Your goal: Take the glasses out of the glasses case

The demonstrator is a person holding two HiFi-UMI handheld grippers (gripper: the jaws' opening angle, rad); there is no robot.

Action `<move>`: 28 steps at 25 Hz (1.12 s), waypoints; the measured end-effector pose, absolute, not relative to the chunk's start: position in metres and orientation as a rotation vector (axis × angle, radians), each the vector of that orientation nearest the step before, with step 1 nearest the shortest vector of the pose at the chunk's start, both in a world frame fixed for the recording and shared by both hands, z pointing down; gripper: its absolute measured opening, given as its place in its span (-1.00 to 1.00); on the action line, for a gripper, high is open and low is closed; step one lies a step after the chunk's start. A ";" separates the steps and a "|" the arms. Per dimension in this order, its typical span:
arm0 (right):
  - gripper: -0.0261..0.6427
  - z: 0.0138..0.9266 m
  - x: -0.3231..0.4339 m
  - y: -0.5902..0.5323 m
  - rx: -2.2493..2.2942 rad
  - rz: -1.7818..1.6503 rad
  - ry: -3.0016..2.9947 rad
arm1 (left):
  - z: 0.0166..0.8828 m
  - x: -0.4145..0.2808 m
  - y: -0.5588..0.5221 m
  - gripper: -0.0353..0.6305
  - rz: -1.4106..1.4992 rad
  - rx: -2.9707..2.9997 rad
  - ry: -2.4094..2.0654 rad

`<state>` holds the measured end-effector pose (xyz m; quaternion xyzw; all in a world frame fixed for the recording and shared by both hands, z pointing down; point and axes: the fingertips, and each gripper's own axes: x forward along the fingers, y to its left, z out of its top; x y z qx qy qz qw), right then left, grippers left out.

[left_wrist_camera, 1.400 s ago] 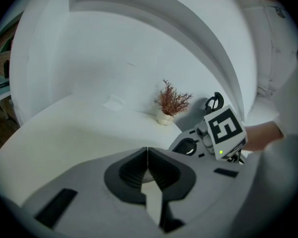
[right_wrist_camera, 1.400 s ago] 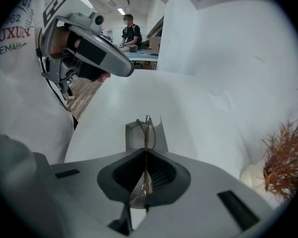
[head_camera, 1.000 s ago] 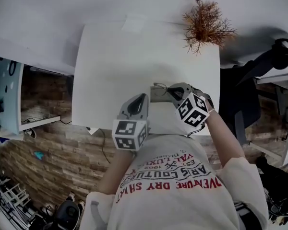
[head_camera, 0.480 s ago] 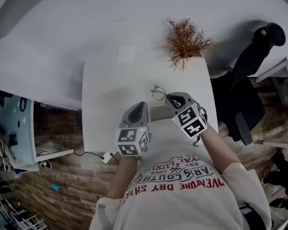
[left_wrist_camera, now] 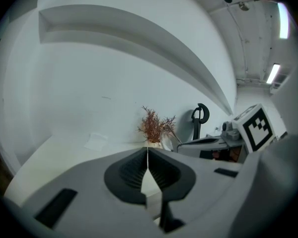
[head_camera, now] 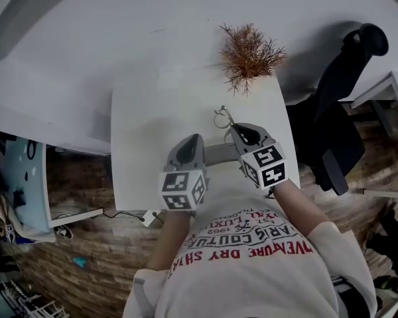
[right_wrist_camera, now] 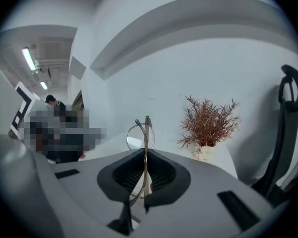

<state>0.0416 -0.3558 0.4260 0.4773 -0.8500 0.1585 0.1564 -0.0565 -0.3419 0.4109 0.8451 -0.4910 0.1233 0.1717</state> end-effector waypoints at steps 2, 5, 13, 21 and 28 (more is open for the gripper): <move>-0.85 0.426 0.043 -0.356 1.395 0.552 -2.461 | 0.412 -0.055 -0.342 -0.87 0.354 2.399 -1.395; -0.85 0.431 0.049 -0.358 1.443 0.631 -2.448 | 0.414 -0.054 -0.343 -0.87 0.358 2.399 -1.397; -0.85 0.438 0.055 -0.358 1.498 0.663 -2.403 | 0.417 -0.050 -0.343 -0.87 0.364 2.393 -1.398; -0.85 0.438 0.055 -0.357 1.488 0.656 -2.407 | 0.417 -0.048 -0.343 -0.87 0.364 2.392 -1.403; -0.85 0.437 0.057 -0.354 1.489 0.652 -2.408 | 0.418 -0.046 -0.340 -0.87 0.373 2.395 -1.402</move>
